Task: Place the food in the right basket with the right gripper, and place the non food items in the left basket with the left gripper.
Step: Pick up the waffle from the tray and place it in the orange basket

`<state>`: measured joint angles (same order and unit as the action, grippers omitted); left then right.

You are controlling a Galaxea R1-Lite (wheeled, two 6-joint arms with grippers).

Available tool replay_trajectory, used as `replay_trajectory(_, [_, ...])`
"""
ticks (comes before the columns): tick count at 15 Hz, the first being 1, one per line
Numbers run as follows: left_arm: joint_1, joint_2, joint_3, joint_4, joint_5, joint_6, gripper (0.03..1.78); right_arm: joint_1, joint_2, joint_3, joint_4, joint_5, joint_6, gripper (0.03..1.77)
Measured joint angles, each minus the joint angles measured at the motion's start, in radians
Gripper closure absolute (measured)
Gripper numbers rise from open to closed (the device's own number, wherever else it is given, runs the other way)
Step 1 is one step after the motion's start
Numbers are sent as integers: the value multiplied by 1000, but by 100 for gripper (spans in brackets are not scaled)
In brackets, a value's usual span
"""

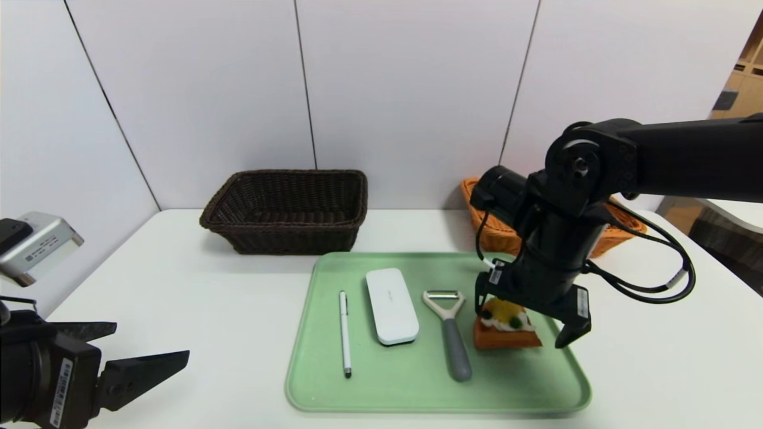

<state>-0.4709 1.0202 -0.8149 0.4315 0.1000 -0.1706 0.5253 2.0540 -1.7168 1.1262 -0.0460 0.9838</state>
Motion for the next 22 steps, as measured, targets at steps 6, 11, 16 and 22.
replay_trajectory(6, [0, -3, 7, 0, -1, 0, 12, 3, 0, 27, -21, -1, -1, 9])
replay_trajectory(11, [0, -11, 15, 0, -1, 0, 12, 4, -4, 40, -21, 0, 0, 9])
replay_trajectory(16, [0, -13, 18, 0, -1, 0, 12, 4, -4, 56, -23, -2, -1, 16])
replay_trajectory(22, [0, -13, 22, -1, -3, 1, 12, 20, -6, 54, -32, -4, -3, 98])
